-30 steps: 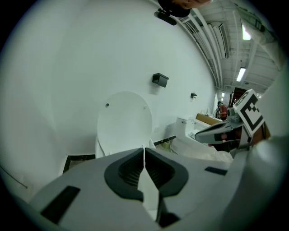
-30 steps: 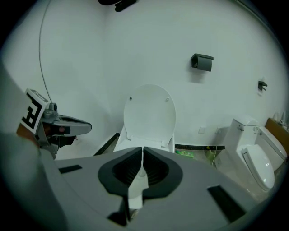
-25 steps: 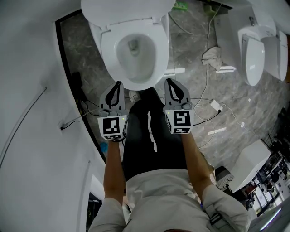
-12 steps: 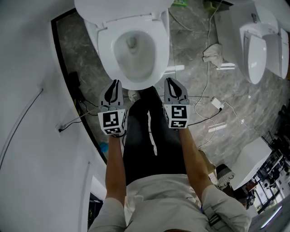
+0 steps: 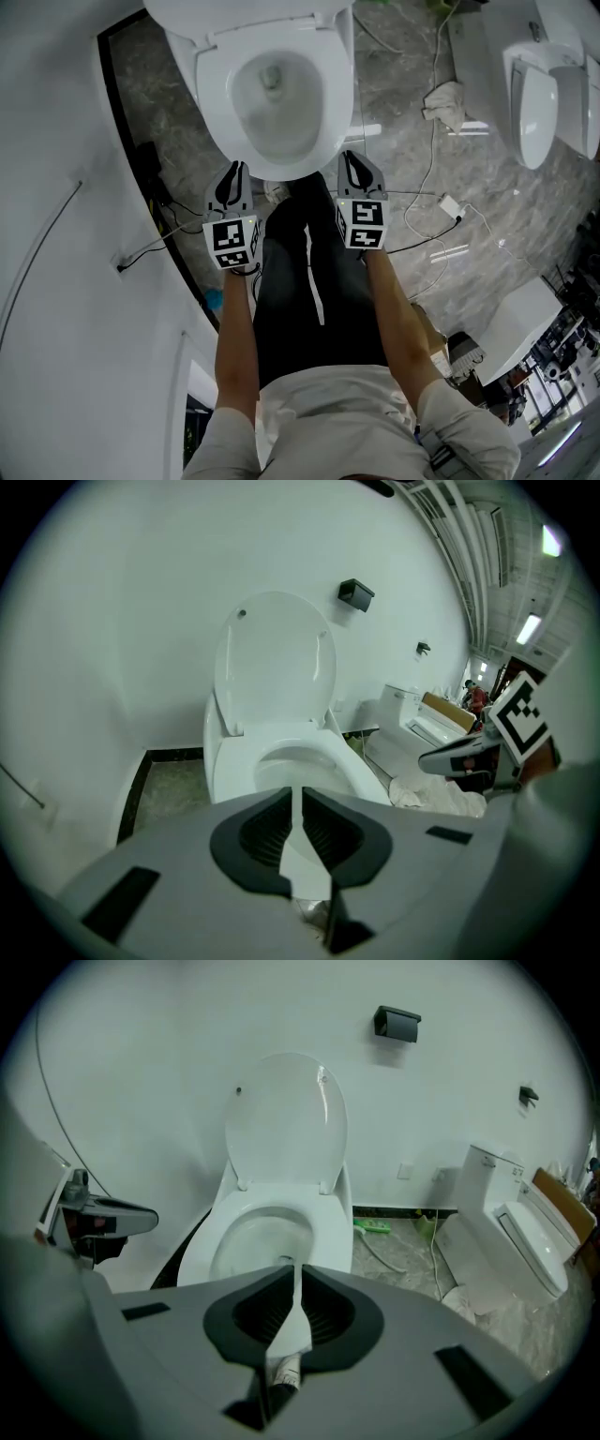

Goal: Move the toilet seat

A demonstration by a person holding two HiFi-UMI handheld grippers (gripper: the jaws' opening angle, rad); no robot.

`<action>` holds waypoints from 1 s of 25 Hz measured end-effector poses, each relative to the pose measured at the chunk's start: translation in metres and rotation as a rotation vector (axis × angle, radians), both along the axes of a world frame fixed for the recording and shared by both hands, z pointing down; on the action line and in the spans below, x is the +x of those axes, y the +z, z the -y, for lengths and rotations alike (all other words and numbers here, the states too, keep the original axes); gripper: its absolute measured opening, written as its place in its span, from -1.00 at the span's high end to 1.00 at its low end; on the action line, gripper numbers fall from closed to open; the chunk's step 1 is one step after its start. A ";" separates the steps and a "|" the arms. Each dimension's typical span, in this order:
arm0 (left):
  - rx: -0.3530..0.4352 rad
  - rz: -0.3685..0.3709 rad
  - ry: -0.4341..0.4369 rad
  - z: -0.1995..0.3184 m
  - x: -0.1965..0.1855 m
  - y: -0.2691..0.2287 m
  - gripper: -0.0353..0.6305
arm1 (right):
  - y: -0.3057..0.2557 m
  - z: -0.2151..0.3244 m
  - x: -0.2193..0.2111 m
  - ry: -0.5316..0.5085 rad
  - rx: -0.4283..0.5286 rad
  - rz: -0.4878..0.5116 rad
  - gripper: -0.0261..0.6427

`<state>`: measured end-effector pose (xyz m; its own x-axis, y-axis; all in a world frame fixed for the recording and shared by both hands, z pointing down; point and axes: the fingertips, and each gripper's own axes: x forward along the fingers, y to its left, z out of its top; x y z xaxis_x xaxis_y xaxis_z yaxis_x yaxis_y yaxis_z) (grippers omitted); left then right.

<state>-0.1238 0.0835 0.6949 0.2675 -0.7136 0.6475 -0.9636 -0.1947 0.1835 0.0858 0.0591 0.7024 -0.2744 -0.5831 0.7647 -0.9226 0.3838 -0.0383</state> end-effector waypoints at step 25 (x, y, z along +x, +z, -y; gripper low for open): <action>-0.260 -0.055 -0.074 -0.029 -0.003 0.112 0.19 | 0.101 -0.022 0.001 0.058 -0.198 -0.015 0.36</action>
